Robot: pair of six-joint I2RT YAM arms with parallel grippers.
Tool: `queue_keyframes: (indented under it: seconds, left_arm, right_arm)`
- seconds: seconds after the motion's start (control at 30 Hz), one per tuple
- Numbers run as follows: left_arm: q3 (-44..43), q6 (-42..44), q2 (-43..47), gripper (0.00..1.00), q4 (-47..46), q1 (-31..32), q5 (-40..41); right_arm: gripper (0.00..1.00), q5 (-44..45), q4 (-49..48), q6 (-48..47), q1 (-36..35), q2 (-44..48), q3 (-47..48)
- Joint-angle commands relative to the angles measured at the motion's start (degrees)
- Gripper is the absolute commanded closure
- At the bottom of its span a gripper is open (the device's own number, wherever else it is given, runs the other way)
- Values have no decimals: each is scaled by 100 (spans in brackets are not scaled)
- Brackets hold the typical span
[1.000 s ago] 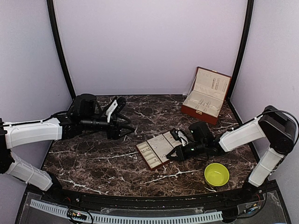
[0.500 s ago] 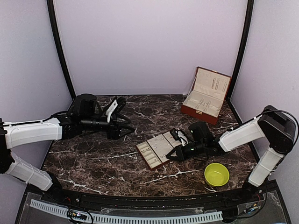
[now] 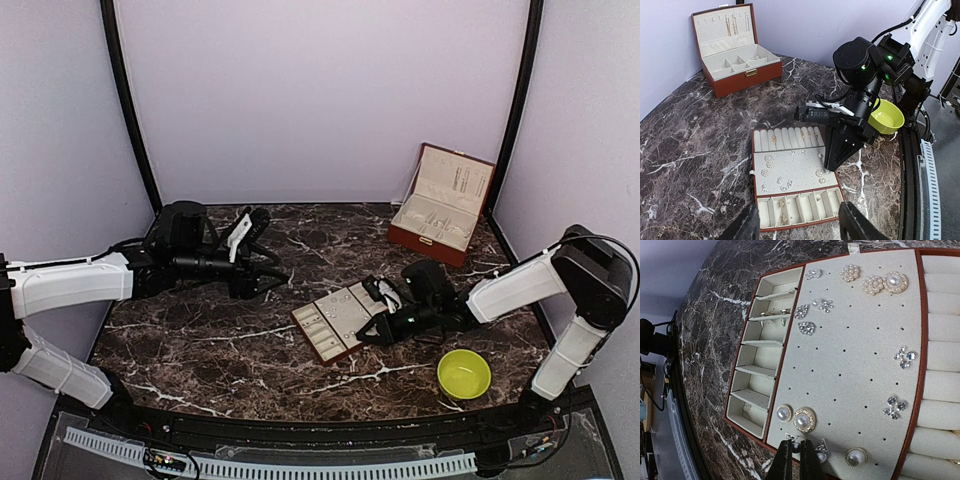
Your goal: Organize the mixed jewelry
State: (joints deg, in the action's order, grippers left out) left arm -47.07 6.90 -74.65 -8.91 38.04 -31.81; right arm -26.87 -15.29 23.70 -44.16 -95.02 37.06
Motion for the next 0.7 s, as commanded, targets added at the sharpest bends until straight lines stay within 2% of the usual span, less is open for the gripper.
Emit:
queue_keyframes:
  seconds: [0.0,0.33,0.67]
  left_arm:
    - [49,8,186,44,27,-18,9]
    - [49,15,206,44,29,-25,18]
    - [57,22,232,44,29,-23,19]
  right_arm:
    - [95,254,415,-170,-4,-73,118]
    - [94,406,705,-285,-83,-85,248]
    - [88,380,925,-281,-84,192,471]
